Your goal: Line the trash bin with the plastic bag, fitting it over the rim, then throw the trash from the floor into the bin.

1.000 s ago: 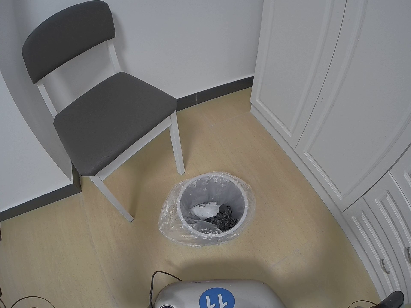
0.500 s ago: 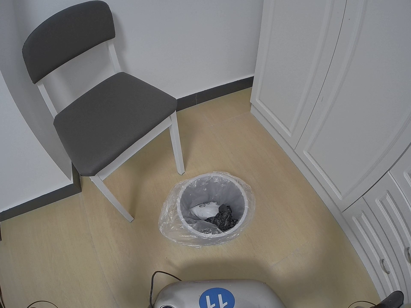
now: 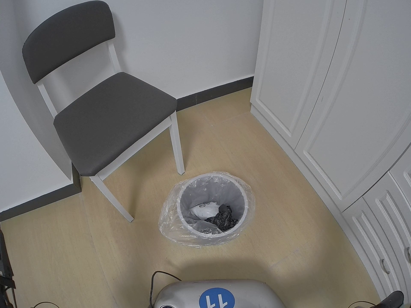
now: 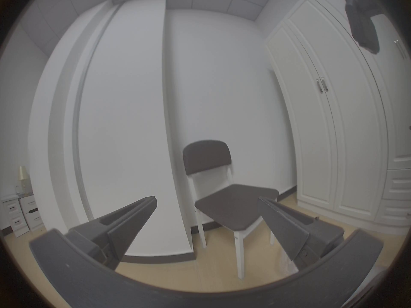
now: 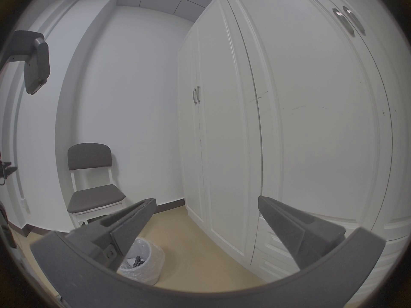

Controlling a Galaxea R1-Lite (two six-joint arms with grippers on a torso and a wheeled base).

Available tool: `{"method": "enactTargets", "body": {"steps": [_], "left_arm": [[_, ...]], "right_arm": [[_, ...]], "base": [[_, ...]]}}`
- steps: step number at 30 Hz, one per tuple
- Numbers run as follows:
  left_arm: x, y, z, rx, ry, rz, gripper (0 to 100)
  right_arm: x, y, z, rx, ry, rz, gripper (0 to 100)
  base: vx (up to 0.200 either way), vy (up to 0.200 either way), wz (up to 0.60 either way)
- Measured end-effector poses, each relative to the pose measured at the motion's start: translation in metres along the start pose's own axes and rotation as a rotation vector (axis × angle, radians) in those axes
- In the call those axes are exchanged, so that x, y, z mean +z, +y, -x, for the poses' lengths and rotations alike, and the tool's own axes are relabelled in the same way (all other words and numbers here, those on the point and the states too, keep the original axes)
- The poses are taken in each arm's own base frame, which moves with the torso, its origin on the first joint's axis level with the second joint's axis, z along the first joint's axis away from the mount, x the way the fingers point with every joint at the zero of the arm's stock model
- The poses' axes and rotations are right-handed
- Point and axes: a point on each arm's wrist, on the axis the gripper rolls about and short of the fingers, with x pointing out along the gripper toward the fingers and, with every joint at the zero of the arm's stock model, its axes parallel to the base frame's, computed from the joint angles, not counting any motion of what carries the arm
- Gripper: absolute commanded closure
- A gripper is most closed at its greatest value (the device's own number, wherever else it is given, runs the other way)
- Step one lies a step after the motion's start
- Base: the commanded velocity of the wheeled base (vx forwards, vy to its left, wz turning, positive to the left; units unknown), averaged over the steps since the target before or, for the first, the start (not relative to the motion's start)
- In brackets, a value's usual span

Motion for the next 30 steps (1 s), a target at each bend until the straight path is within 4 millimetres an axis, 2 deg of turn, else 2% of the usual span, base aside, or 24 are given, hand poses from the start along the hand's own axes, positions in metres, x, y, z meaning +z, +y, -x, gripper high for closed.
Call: {"method": "enactTargets", "body": {"steps": [6, 17, 24, 30], "left_arm": [[-0.011, -0.002, 0.004, -0.045, 0.07, 0.036, 0], [-0.037, -0.006, 0.011, -0.086, 0.318, 0.055, 0], [-0.038, -0.008, 0.012, -0.16, 0.328, 0.098, 0], [-0.042, -0.01, 0.014, -0.246, 0.374, 0.136, 0]], "right_arm": [[0.003, 0.0, 0.0, -0.004, -0.063, -0.009, 0], [0.003, 0.0, 0.0, -0.016, -0.093, -0.016, 0], [0.0, 0.0, 0.0, -0.017, -0.063, -0.012, 0], [-0.012, -0.001, 0.0, -0.019, 0.047, 0.008, 0]], "base": [[0.0, 0.0, 0.0], [0.0, 0.0, 0.0], [0.0, 0.0, 0.0], [0.0, 0.0, 0.0]]}}
